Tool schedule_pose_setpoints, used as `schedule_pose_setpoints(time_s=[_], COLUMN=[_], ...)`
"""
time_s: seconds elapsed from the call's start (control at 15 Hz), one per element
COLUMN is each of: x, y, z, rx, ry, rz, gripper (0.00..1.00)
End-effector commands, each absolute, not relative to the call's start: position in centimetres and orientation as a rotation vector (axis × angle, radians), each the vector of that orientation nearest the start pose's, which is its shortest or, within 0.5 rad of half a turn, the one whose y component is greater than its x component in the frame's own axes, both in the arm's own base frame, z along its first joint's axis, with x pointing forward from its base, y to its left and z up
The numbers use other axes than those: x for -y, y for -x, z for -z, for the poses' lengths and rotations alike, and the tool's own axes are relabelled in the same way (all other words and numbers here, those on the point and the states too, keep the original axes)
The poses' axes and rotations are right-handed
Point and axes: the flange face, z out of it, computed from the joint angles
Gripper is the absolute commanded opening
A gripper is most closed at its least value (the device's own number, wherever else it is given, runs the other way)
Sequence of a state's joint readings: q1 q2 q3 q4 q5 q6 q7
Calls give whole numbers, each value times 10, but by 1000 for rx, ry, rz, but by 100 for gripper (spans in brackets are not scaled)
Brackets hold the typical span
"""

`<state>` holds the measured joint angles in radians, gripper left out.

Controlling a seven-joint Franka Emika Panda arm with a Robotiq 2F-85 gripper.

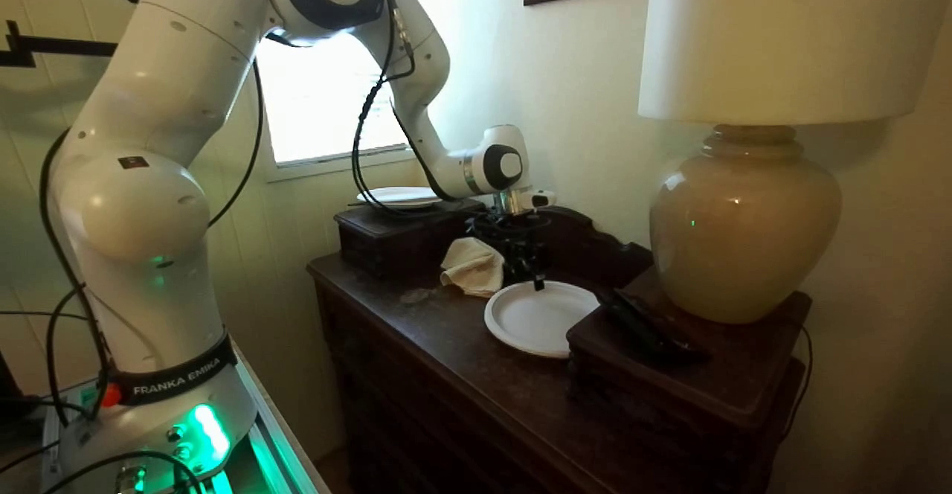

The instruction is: Move some of the plate on the right to the stack of plates on the left

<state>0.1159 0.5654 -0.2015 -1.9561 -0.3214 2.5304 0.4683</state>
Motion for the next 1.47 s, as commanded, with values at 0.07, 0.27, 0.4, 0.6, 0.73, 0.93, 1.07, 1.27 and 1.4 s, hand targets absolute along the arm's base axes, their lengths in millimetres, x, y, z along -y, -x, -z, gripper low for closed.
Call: schedule_pose_setpoints(time_s=[0.07,0.27,0.4,0.6,0.73,0.93,1.07,1.27,1.4], x=[49,49,52,58,60,63,60,55,51], y=[-623,-621,-617,-612,-610,-608,-608,-604,-602], z=[-192,-200,-207,-220,-232,-249,-255,-262,-267], rx=[-481,-488,-496,-515,-527,-533,-492,-405,-326], ry=[3405,3404,3406,3399,3395,3381,3341,3265,3203], rz=[133,134,129,148,168,185,200,238,268], gripper=[59,61,65,64,67,67,66,46,34])
